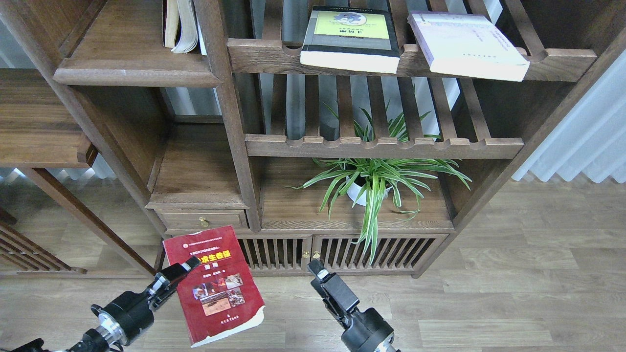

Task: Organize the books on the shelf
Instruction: 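Lift the red book with the left gripper up toward the top shelf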

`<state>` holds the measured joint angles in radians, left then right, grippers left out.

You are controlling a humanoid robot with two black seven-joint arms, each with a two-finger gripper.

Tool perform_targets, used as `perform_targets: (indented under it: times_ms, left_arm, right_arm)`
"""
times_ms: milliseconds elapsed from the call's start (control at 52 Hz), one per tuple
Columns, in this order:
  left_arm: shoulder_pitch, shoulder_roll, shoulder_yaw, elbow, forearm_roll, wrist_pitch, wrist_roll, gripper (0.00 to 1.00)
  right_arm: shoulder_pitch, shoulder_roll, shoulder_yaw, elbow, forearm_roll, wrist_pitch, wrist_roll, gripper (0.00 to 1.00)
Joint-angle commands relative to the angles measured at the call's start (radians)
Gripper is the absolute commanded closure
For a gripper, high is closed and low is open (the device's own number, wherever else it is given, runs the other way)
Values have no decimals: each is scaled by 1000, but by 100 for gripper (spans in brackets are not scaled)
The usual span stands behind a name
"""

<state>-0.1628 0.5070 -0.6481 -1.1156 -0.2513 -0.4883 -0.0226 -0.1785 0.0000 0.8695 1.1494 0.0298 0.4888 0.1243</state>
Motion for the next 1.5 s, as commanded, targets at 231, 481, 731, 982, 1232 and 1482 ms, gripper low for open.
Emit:
perform_targets:
  times_ms: [231,481,731,982,1232,1482]
  left_arm:
    - [0,111,-188,-18,248,0,202,96]
    - [8,163,-364,-93,259,0,375,96]
    - [94,76,-642,-197,389,0,389,96]
    - [89,76,-827,-265,386,0,414,96]
    - [11,79,-943,-266,379,0,415,96]
    - [-122,165,-990,-266,340,0,415,96]
  right_arm:
    - [8,0,57,-10,2,0,0,1]
    - [50,0,164,-53,7,0,1,1]
    - [53,0,240,-68,32,0,15,1]
    - [36,0,302,-68,45,0,14,1]
    - [34,0,407,-74,47,0,14,1]
    - [39,0,399,-89,47,0,14,1]
